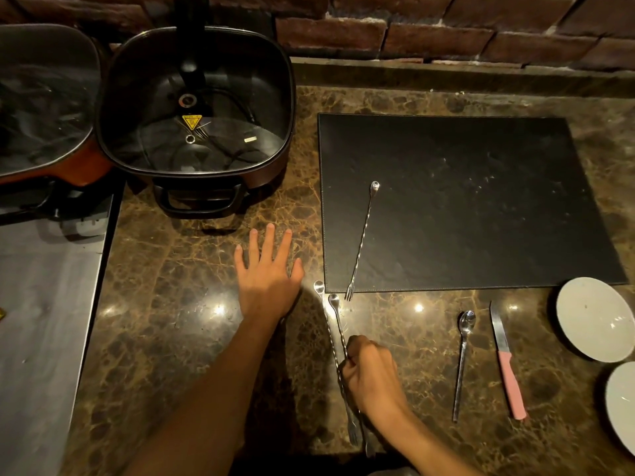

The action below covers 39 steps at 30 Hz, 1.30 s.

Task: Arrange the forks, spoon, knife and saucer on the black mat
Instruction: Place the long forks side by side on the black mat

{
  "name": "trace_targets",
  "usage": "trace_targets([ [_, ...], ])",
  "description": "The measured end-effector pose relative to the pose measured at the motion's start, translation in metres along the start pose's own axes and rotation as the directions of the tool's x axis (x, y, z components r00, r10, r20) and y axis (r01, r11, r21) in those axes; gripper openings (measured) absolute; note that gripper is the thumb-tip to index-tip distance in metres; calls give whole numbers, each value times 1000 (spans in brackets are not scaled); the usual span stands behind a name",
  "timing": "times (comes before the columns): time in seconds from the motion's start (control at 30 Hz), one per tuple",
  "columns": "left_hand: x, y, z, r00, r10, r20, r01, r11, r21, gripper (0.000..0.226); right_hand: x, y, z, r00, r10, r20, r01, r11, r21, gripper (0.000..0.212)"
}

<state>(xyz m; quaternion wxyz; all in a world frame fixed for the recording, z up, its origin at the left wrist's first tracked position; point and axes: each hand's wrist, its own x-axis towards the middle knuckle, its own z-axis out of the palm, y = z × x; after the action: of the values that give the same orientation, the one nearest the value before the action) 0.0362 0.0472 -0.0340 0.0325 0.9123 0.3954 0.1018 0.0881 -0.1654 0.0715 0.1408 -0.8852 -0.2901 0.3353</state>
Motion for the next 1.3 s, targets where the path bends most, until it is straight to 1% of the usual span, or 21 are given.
trace_targets([
  [0.1,-1,0,0,999,19,-34,-18,1000,18,57,-4,4,-3,1000,-3,13,3,1000,20,20],
  [0.2,-1,0,0,999,18,-44,-17,1000,18,56,-2,4,-8,1000,5,19,-7,994,110,18],
  [0.3,0,0,0,1000,16,-26,-16,1000,10,57,20,-4,-17,998,53,-30,-46,980,195,16],
  [0.4,1,-1,-1,1000,8,-17,-8,1000,-10,58,59,-20,-30,993,72,-99,-54,983,174,10],
  [0.57,2,-2,-2,999,0,42,0,1000,-20,59,128,-45,-54,974,115,-197,-86,985,149,6],
  [0.73,4,-1,-2,996,-23,81,27,999,-42,60,172,-61,-68,967,122,-225,-98,988,116,8],
  [0.93,5,0,-5,991,-44,124,49,998,-43,60,188,-68,-70,962,107,-251,-93,993,69,3],
  [1.1,5,0,-5,990,-41,132,48,998,-51,60,186,-62,-73,956,107,-273,-101,994,34,6],
  [1.2,5,0,-5,990,-40,135,47,998,-50,60,183,-60,-77,954,98,-282,-95,995,24,12],
  [1.3,5,0,-6,990,-40,136,47,997,-53,60,182,-59,-79,952,111,-287,-108,994,27,10],
])
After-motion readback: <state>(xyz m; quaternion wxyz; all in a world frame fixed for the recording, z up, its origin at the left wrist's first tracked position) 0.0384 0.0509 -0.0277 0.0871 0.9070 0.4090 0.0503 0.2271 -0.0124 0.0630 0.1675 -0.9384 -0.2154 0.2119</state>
